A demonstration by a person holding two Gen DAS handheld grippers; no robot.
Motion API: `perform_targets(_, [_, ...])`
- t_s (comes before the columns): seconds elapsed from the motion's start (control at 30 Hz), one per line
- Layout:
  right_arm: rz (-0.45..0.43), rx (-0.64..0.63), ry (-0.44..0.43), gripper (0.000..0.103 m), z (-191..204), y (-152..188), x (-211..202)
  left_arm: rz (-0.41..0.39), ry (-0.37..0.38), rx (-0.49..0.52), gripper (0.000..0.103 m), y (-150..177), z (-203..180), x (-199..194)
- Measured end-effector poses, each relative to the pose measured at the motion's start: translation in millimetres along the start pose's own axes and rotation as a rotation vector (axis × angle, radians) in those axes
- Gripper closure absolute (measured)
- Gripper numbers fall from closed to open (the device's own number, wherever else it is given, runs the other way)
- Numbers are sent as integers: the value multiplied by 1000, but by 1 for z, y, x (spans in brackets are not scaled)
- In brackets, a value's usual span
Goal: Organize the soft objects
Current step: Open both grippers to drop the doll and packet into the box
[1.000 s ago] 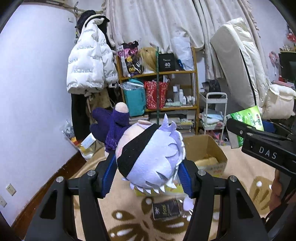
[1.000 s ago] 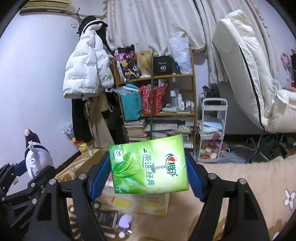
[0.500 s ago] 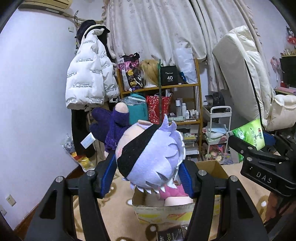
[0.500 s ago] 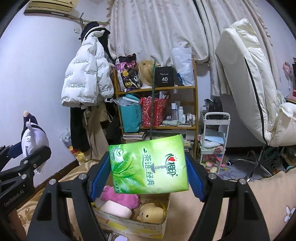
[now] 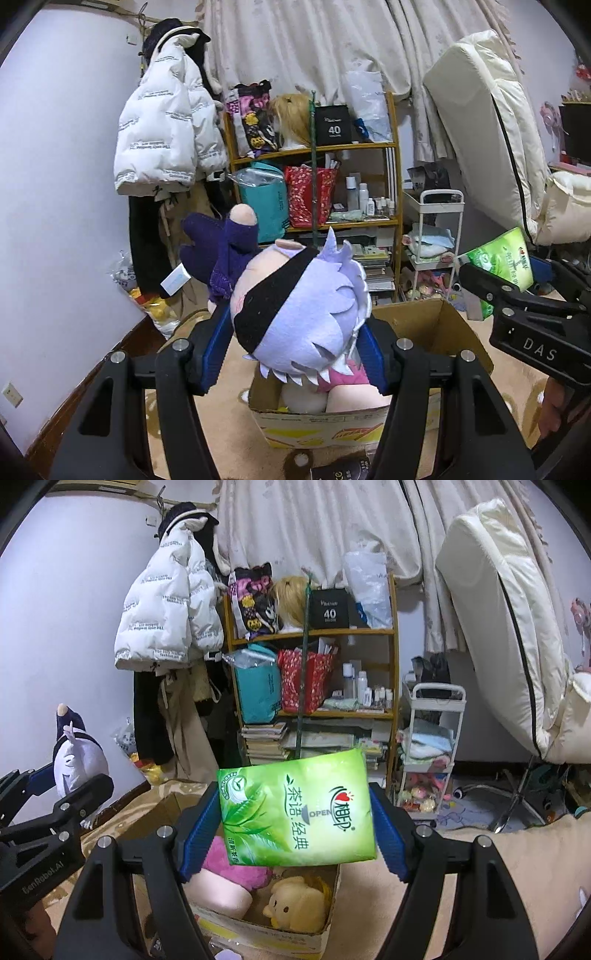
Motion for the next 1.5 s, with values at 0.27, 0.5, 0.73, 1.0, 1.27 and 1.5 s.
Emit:
perform_targets(0.27, [67,24,-19,23,-6,20,21,64,14,16,41,21,-9,25])
perform_targets(0.5, [146,75,-53,23,-12,39,36,140,70,-45,41,37,-9,47])
perform_targets(0.73, [185,90,-73,22,-12,46,40,191,81,-70,39,44,-5,56])
perform_targets(1.0, [224,101,-86,21,-14,51,42,186,71,-41,19,45,-9,52])
perform_targets(1.27, [209,123,-75,7,-16,48,29,206,46,-33,9,44,-2,41])
perform_targets(1.5, [193,131,-63,1,-16,45,10,220,27,-40,4,44,7,22])
Point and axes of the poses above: each gripper's, at about its wrist camera, not at the fingertips, and x roughly the way its jaws point, z to its left, y to its underside, the point moved 4 cm from there along x, roughly the way its jaws point
